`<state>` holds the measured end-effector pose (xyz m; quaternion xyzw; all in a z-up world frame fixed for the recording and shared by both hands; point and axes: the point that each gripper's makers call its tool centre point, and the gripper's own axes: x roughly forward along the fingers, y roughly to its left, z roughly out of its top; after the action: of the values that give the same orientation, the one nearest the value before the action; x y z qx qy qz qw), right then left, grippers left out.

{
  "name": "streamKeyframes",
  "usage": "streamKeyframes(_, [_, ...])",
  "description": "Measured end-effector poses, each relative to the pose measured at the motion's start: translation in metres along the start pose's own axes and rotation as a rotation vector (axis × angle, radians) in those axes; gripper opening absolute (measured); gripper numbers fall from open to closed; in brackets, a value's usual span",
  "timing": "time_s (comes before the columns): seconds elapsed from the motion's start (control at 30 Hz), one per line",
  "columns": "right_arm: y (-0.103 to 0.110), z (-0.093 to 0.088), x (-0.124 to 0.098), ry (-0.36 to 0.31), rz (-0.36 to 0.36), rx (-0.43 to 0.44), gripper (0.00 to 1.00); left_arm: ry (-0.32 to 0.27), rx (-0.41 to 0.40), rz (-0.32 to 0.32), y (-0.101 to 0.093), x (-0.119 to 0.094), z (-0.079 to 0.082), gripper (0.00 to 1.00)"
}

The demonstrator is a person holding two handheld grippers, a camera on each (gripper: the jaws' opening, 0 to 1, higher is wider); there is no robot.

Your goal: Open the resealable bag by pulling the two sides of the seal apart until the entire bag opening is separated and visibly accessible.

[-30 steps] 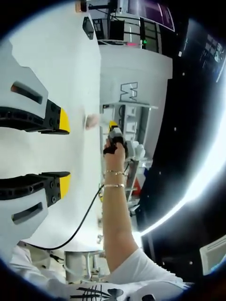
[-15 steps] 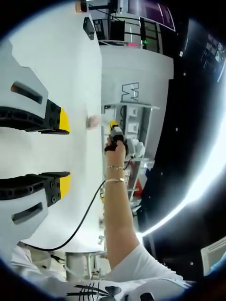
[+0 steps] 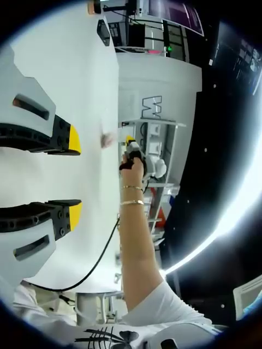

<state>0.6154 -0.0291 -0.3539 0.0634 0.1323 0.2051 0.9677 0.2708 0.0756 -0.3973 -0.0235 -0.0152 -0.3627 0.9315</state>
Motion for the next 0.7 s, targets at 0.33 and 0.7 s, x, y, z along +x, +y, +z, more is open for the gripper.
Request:
streamKeyframes(0.33, [0.007,-0.039,0.003,0.060,0.025,0.027,0.00,-0.005,-0.004,-0.002,-0.001,0.000,0.001,0.32])
streamKeyframes(0.7, [0.038,-0.062,-0.011,0.087,0.098,-0.013,0.00,-0.002,-0.002,-0.003,-0.002,0.001,0.001,0.33])
